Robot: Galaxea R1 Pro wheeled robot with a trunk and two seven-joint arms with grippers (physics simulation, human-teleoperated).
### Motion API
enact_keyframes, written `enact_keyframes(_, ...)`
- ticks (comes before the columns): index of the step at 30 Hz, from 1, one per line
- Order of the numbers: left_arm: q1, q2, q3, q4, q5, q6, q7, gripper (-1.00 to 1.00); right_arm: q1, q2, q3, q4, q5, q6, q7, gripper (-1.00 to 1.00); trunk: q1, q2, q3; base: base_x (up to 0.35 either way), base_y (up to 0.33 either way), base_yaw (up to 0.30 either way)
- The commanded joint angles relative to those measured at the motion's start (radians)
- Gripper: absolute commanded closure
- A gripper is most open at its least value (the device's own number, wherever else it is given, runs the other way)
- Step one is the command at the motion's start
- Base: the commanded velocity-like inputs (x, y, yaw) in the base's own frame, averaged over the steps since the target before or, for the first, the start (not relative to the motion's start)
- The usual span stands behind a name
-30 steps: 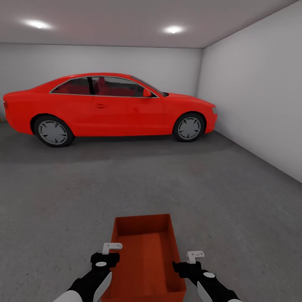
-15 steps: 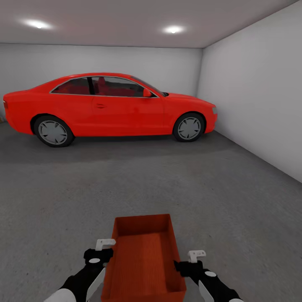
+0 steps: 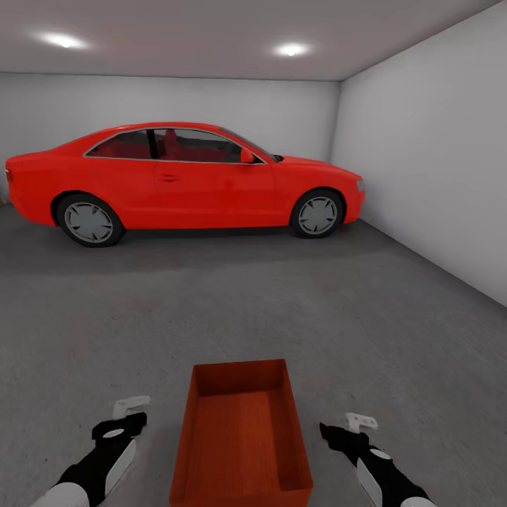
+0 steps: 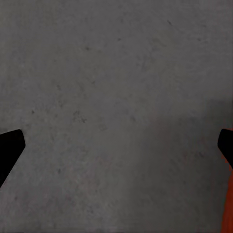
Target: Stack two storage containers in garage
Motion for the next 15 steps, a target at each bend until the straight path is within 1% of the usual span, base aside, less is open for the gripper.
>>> enact_keyframes(1, 0.000, 0.022, 0.013, -0.011, 0.009, 0.006, 0.007, -1.00, -0.001, -0.011, -0.028, -0.001, 0.000, -0.002, 0.005, -1.00, 0.000, 0.000, -0.001, 0.000, 0.000, 0.000)
enact_keyframes(2, 0.000, 0.036, 0.029, -0.018, 0.009, 0.006, 0.007, -1.00, -0.001, -0.018, -0.037, -0.001, 0.000, -0.002, 0.004, -1.00, 0.000, 0.000, -0.001, 0.000, 0.000, 0.000)
enact_keyframes(3, 0.000, 0.044, 0.039, -0.021, 0.010, 0.007, 0.006, -1.00, -0.001, -0.022, -0.039, -0.001, 0.000, -0.002, 0.004, -1.00, 0.000, 0.000, -0.001, 0.000, 0.000, 0.000)
enact_keyframes(4, 0.000, 0.062, 0.064, -0.027, 0.010, 0.007, 0.006, -1.00, -0.001, -0.030, -0.045, -0.001, 0.000, -0.002, 0.003, -1.00, 0.000, 0.000, -0.001, 0.000, 0.000, 0.000)
enact_keyframes(6, 0.000, 0.073, 0.084, -0.030, 0.010, 0.007, 0.005, -1.00, -0.001, -0.036, -0.048, 0.000, 0.000, -0.001, 0.002, -1.00, 0.000, 0.000, -0.001, 0.000, 0.000, 0.000)
enact_keyframes(9, 0.000, 0.082, 0.101, -0.030, 0.009, 0.007, 0.005, -1.00, -0.001, -0.041, -0.050, 0.001, 0.000, -0.001, 0.001, -1.00, 0.000, 0.000, -0.001, 0.000, 0.000, 0.000)
enact_keyframes(15, 0.001, 0.086, 0.109, -0.022, 0.006, 0.007, 0.004, -1.00, -0.001, -0.045, -0.051, 0.010, -0.001, -0.001, -0.001, -1.00, 0.000, 0.000, -0.001, 0.000, 0.000, 0.000)
